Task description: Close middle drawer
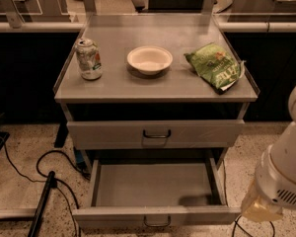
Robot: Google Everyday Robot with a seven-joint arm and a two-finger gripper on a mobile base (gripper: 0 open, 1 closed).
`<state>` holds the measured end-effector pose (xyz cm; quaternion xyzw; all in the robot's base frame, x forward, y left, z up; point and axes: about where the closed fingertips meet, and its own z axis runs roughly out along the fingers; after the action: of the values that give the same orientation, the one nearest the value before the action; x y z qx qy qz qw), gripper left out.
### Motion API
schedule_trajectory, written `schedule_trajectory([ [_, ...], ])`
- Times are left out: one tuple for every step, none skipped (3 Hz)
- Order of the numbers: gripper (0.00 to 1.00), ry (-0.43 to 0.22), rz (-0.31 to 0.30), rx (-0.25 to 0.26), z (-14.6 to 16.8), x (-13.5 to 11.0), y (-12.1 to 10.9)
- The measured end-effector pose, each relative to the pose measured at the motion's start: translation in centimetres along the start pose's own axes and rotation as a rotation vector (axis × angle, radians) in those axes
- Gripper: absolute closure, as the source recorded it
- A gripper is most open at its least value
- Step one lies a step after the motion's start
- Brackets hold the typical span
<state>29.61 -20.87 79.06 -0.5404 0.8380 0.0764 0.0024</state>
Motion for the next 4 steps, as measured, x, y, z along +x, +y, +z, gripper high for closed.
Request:
schedule_trajectory([
  [1.00,0.009,0.089,-0.061,6.5,1.4,0.6],
  [1.00,0.014,0.160,-0.090,11.5,2.2,0.4],
  [1.00,0.018,0.209,-0.110,14.5,2.4,-0.5],
  [1.00,0.016,0.216,-0.112,14.8,2.3,-0.6],
])
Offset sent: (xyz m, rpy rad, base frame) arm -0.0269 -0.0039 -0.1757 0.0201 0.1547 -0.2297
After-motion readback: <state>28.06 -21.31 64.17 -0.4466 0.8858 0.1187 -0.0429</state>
